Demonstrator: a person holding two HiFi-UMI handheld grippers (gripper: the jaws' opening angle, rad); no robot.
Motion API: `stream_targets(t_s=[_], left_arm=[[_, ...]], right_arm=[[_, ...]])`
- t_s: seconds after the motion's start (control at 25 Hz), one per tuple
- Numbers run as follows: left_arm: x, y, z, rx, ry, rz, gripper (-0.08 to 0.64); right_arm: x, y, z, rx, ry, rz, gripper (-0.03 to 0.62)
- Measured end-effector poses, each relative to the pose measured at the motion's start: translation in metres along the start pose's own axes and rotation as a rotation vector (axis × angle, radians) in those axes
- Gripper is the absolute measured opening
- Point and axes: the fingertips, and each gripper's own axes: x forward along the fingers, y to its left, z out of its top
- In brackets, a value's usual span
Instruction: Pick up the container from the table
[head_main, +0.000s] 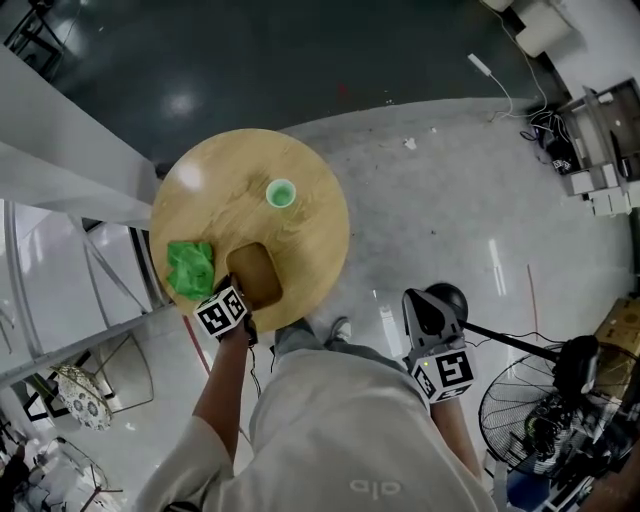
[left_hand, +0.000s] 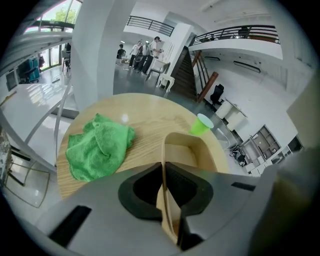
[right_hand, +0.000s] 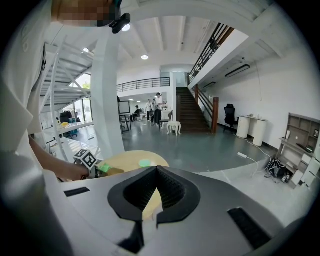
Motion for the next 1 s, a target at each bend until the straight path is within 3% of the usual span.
stream_targets(t_s=[0.2, 0.44, 0.76, 1.0], left_arm=[[-0.023, -0.029, 0.015, 0.049, -0.052, -0.062, 0.035], [-0.06, -0.063, 0.041, 0.223, -0.127, -0.097, 0.035], [-0.129, -0.117, 0.069, 0.402, -0.28, -0.191, 0.034], [-0.192, -0.162, 0.084, 0.469, -0.405, -0.266, 0.034]], right_arm=[[-0.008, -0.001, 0.005, 0.003, -0.034, 0.02, 0.025], [-0.012, 0.003, 0.019, 0.012, -0.095, 0.045, 0.025], [-0.022, 0.018, 0.034, 0.003, -0.165, 0.087, 0.025], [-0.033, 0.024, 0.048, 0.013, -0.206, 0.133, 0.025]])
